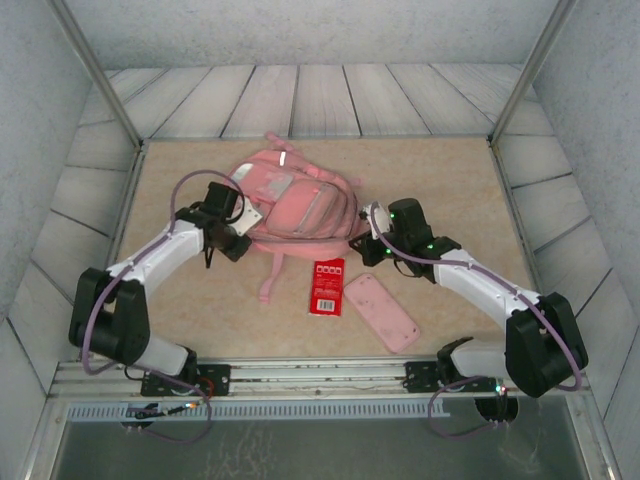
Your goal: Pack the student bag
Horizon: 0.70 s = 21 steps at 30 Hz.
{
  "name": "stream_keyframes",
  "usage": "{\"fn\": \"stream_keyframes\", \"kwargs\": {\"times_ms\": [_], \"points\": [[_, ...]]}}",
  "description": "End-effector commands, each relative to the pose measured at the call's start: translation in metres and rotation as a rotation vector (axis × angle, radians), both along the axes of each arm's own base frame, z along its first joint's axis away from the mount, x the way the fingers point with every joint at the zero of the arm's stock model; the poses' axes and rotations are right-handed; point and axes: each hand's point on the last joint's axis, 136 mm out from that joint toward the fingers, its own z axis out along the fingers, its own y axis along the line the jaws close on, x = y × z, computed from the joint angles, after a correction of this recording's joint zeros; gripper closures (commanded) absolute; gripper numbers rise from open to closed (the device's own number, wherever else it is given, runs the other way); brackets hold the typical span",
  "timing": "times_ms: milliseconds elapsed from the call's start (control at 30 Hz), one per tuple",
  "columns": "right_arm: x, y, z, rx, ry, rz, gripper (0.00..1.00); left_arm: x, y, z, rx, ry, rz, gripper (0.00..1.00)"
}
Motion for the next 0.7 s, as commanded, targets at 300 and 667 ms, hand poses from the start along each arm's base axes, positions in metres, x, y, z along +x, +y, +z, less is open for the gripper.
{"fn": "stream_keyframes", "kwargs": {"times_ms": [300, 667], "points": [[-0.019, 0.029, 0.018, 0.088, 0.026, 0.136, 1.00, -0.011, -0.030, 0.058, -0.242, -0.041, -0.039, 0.48], [-0.021, 0.032, 0.030, 0.112, 0.005, 0.153, 1.00, -0.072, -0.144, 0.105, -0.479, -0.059, -0.382, 0.50]]}}
